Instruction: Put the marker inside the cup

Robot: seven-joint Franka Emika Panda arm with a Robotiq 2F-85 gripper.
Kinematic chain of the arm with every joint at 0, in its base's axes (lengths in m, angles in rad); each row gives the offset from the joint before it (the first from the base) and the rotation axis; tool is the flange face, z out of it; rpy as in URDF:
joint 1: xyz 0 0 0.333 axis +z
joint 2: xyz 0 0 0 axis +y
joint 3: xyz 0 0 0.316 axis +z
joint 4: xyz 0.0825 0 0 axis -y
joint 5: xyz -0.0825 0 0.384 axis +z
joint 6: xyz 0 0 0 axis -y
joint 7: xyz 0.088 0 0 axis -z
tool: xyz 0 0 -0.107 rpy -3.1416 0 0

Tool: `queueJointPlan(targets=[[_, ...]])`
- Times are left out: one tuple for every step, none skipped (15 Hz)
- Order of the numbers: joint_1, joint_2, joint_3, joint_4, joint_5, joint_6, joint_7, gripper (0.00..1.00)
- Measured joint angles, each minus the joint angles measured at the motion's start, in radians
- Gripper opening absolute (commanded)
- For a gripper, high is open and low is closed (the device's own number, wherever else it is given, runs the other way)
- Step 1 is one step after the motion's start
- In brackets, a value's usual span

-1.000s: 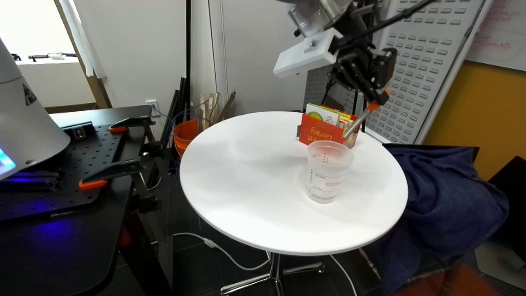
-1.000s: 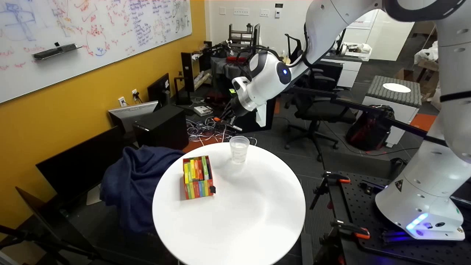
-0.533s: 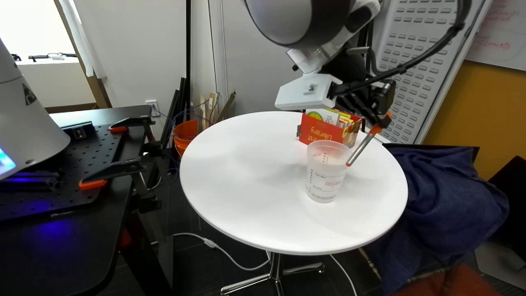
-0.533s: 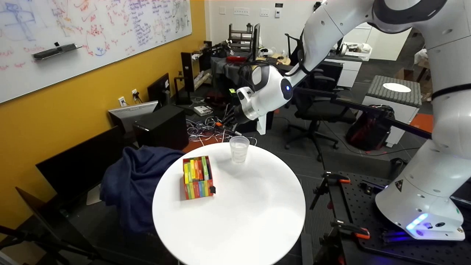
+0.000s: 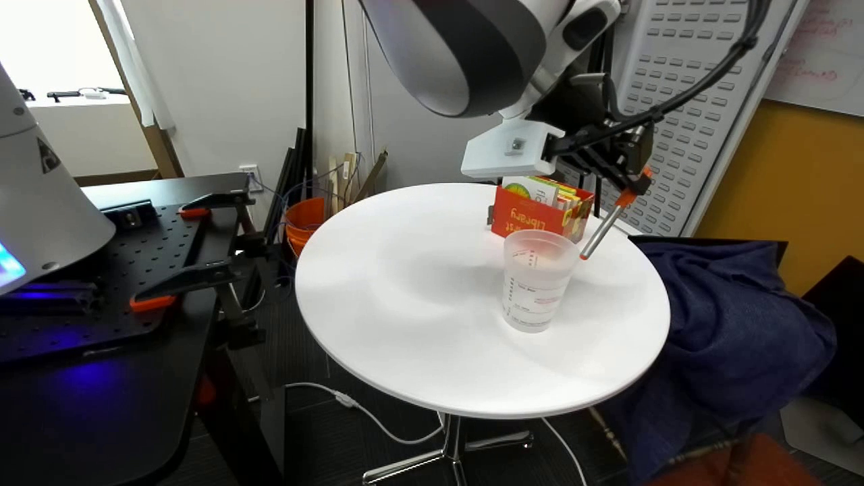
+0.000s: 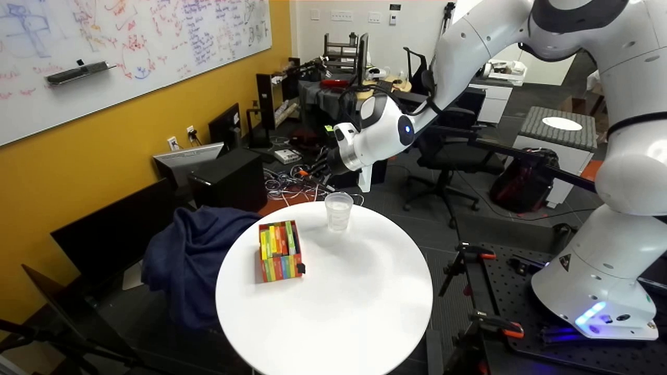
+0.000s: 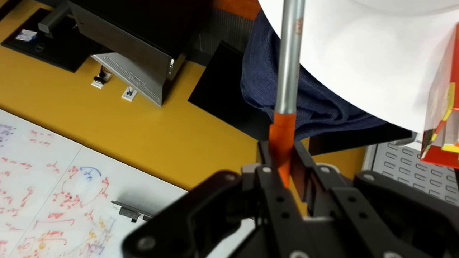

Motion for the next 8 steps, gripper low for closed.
queueJointPlan(targets=[[-0.026, 0.008, 0.024, -0.009, 0.000, -0.010, -0.014, 0.04], [-0.051, 0.015, 0.045, -0.020, 0.000, -0.018, -0.025, 0.04], [-0.076, 0.020, 0.064, -0.032, 0.000, -0.023, -0.036, 0.04], [-0.101, 0.024, 0.083, -0.045, 0.000, -0.028, -0.042, 0.04], [-0.127, 0.029, 0.103, -0.058, 0.000, -0.033, -0.053, 0.04], [-0.153, 0.031, 0.124, -0.073, 0.000, -0.040, -0.060, 0.04], [-0.180, 0.035, 0.147, -0.087, 0.000, -0.048, -0.072, 0.04], [-0.210, 0.040, 0.176, -0.102, 0.000, -0.058, -0.084, 0.04]])
